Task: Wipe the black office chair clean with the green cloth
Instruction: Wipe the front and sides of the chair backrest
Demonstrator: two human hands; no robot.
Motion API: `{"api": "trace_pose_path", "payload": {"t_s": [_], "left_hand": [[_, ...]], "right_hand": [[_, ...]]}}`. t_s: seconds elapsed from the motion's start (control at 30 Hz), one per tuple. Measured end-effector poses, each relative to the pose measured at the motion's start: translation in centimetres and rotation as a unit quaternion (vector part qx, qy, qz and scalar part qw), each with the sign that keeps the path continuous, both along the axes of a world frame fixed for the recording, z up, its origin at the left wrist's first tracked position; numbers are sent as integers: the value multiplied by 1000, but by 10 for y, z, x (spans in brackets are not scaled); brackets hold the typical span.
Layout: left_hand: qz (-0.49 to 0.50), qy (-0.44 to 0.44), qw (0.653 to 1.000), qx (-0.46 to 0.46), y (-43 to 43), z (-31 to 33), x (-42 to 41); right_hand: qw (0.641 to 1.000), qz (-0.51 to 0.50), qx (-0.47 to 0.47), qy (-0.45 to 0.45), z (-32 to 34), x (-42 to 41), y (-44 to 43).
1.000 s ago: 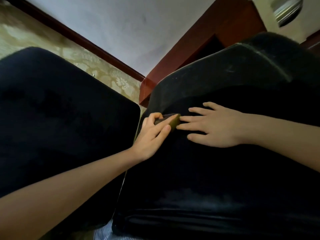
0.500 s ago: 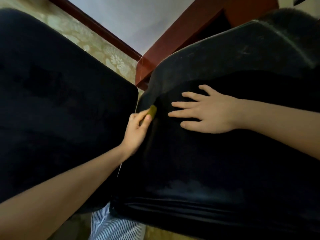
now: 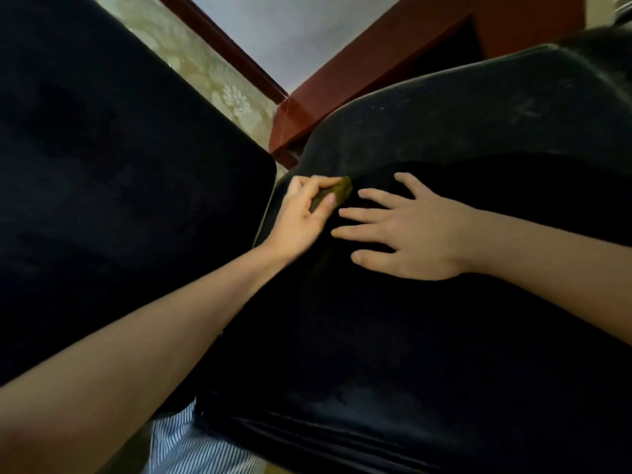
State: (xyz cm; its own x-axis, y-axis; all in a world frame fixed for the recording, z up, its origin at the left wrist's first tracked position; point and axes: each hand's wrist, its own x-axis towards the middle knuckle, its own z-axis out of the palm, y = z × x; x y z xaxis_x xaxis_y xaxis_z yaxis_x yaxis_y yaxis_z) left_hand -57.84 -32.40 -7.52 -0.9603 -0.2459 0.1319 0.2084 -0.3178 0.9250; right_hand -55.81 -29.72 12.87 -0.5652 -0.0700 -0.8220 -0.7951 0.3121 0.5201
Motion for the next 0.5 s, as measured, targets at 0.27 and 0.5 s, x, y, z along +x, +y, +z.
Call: {"api": "trace_pose_path", "payload": {"t_s": [0.27,0.5], "left_hand": [[-62,-208,967,133,8,-45,23],[-126,-162,963,173,-4,-29,69]], "right_hand": [[1000,-2,-28,-12,-19,-5,-15],[999,-17,-38,-12,-24,-9,-16]]}}
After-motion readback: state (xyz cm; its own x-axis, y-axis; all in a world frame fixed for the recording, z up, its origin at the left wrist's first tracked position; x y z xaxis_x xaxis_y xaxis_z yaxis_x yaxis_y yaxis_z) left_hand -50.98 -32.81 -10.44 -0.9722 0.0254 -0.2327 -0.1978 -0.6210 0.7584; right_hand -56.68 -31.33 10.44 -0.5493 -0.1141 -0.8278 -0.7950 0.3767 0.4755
